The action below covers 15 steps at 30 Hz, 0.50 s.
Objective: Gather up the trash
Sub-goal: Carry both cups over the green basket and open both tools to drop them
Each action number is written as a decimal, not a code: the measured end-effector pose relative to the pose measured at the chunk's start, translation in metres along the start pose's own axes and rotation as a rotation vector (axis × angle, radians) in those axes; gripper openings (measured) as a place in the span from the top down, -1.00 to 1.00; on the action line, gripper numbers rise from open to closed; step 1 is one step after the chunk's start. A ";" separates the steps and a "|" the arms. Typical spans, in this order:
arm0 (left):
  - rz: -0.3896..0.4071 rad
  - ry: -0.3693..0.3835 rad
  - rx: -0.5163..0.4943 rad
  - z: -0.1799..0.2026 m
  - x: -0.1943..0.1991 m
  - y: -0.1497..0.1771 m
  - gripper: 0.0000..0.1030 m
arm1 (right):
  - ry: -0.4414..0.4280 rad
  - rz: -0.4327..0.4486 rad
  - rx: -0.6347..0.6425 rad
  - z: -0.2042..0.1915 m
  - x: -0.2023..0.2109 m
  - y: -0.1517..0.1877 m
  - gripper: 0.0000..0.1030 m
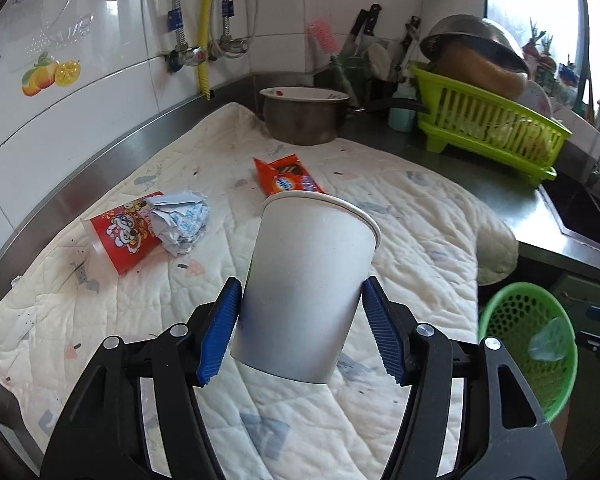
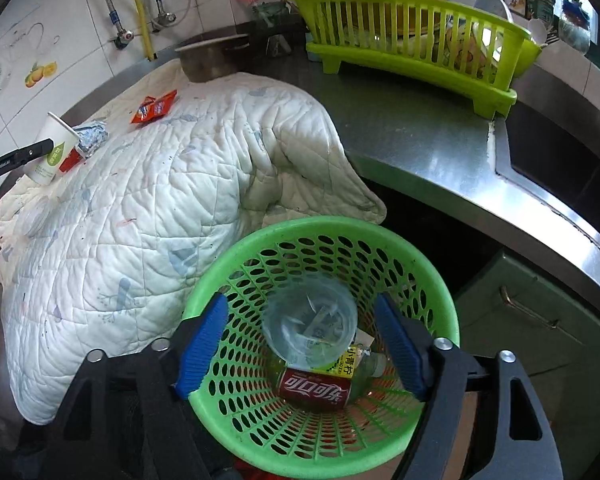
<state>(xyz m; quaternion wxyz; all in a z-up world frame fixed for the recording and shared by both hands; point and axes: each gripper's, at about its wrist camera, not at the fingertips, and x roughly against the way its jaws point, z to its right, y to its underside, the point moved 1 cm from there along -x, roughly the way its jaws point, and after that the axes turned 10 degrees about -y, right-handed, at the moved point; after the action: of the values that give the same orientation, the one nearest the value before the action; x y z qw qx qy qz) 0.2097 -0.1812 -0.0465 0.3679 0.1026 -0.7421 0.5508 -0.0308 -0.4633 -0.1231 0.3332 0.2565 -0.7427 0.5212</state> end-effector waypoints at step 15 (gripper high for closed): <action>0.011 0.266 -0.149 0.142 0.050 0.047 -0.20 | 0.013 0.119 0.000 0.006 0.061 0.010 -0.56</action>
<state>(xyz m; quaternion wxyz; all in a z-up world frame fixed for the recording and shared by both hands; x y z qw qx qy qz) 0.0864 -0.2776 -0.0656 0.4666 -0.0027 -0.7261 0.5050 -0.0785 -0.4680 -0.0844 0.3065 0.2084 -0.7543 0.5419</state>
